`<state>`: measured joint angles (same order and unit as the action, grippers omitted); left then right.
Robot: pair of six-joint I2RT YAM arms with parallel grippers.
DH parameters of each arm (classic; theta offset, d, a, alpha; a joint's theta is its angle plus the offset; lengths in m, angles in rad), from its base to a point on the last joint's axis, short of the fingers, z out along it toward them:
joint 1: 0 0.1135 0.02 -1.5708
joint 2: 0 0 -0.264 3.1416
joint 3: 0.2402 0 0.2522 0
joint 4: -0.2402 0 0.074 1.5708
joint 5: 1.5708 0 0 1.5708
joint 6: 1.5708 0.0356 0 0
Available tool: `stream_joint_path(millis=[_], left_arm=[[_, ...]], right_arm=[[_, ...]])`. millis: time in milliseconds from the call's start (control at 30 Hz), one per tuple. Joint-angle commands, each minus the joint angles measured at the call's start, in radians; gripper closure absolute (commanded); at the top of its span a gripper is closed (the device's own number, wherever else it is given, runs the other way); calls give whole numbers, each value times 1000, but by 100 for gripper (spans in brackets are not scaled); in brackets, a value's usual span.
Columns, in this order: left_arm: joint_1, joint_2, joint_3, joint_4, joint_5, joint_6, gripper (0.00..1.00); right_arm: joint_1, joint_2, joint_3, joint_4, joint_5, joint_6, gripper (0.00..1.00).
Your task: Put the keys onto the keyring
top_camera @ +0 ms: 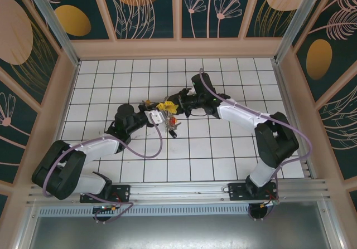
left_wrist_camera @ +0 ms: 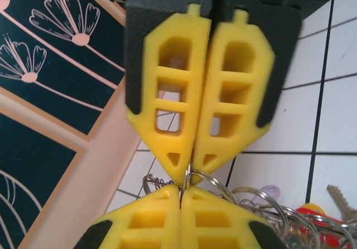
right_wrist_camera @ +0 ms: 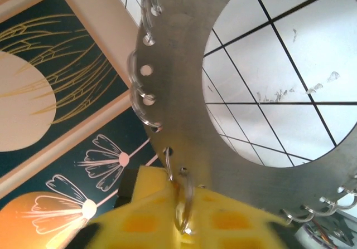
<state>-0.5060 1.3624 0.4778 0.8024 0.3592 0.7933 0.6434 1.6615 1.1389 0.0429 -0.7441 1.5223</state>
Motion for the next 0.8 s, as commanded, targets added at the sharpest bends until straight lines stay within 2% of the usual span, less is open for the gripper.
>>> stream_joint_path(millis=[0, 200, 367, 500, 600, 700, 767], left_arm=[[-2, -8, 28, 41, 37, -51, 100], [-1, -9, 27, 52, 54, -69, 100], [0, -12, 21, 93, 78, -139, 100], [0, -13, 24, 93, 112, -182, 100], [0, -25, 25, 86, 129, -205, 100], [0, -45, 38, 51, 170, -219, 100], [0, -60, 47, 24, 198, -225, 100]], right_arm=[[4, -57, 2, -35, -48, -40, 61], [-23, -88, 15, -124, -2, -132, 56], [-87, -156, -41, -111, 102, -366, 51], [-133, -278, -95, -65, 266, -667, 51], [-141, -357, -154, 62, 241, -911, 50], [-124, -427, -197, 71, 279, -1265, 48], [-134, -460, -223, 90, 251, -1406, 48]])
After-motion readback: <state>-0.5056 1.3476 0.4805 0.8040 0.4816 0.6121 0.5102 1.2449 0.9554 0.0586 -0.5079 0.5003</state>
